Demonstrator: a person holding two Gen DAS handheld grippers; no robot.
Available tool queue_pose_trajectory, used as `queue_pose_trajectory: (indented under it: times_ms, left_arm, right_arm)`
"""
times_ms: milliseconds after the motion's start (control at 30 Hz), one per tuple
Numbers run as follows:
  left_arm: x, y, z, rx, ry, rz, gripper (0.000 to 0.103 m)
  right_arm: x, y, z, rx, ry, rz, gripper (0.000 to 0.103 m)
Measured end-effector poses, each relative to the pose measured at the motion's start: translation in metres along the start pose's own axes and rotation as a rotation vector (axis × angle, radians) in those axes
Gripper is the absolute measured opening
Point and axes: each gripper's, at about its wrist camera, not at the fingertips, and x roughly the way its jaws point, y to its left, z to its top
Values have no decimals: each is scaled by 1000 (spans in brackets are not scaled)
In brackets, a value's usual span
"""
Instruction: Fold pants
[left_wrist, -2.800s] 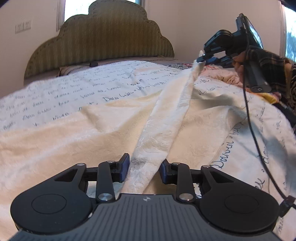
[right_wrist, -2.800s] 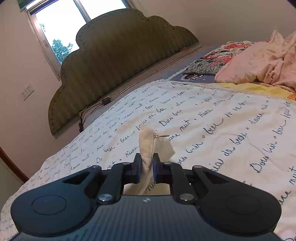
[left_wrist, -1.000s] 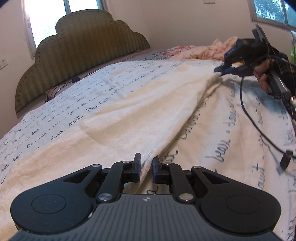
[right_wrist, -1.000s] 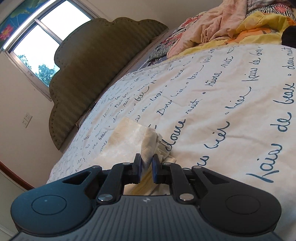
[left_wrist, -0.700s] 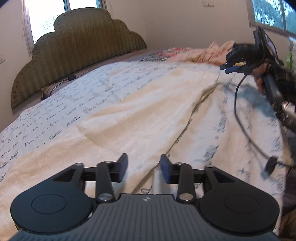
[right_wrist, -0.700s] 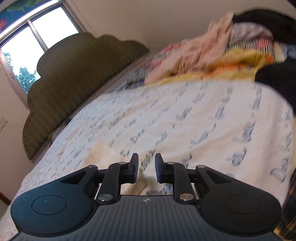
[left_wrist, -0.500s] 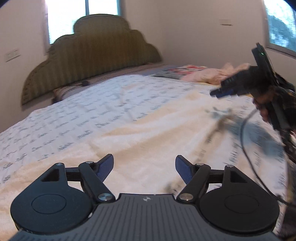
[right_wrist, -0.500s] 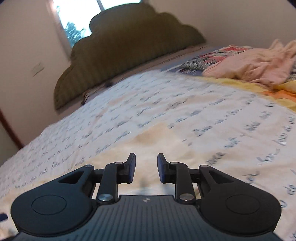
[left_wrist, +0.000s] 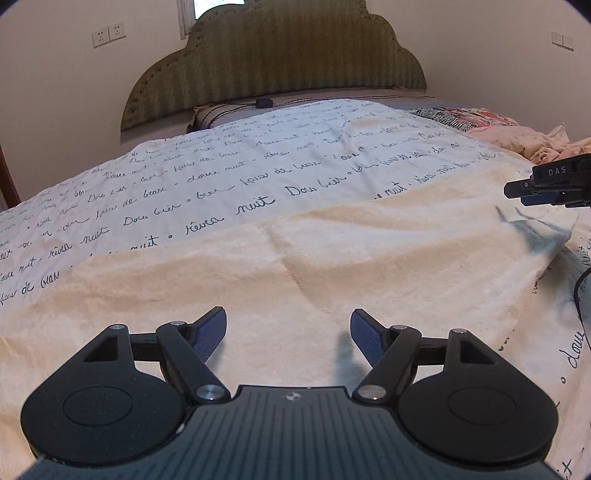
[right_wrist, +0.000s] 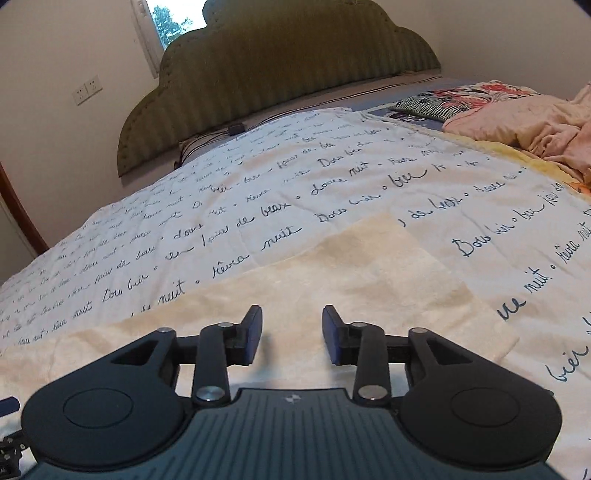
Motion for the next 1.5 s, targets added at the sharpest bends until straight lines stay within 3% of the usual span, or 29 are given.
queue_pose_trajectory:
  times_ms: [200,467,667,833,1000,1200,1367,1433,1500]
  left_arm:
    - [4,-1,1,-11,15,34,80]
    - [9,-2,1,-20,25,38,82]
    - [16,-6,-4,-4,37,40,85]
    - [18,-8,-6,-8,31,39,89]
    - [12,-6,-3,-38,12,33,88]
    - [2,-6,2,-52,-14,38,88]
    - [-2,-4,6,-79,-16,12,89]
    - [-3,-3,7,-94,-2,-15,89]
    - [-1,-2,8,-110,16,-39,89]
  right_arm:
    - [37,-2,0,2,49,-50,46]
    - [-5,-20,-3,104,-31,-5,47]
    - [-53,-81,-16,354,-74,38,53]
    - [-69,-124,-36,546,-38,81,60]
    - [-61,-129,-52,594,-16,149,60]
    - [-33,-124,-46,613,-19,150,59]
    - [-17,-134,-51,700,-109,172,58]
    - [-14,-137,-51,716,-143,168,55]
    - [-13,-138,-50,721,-147,141,28]
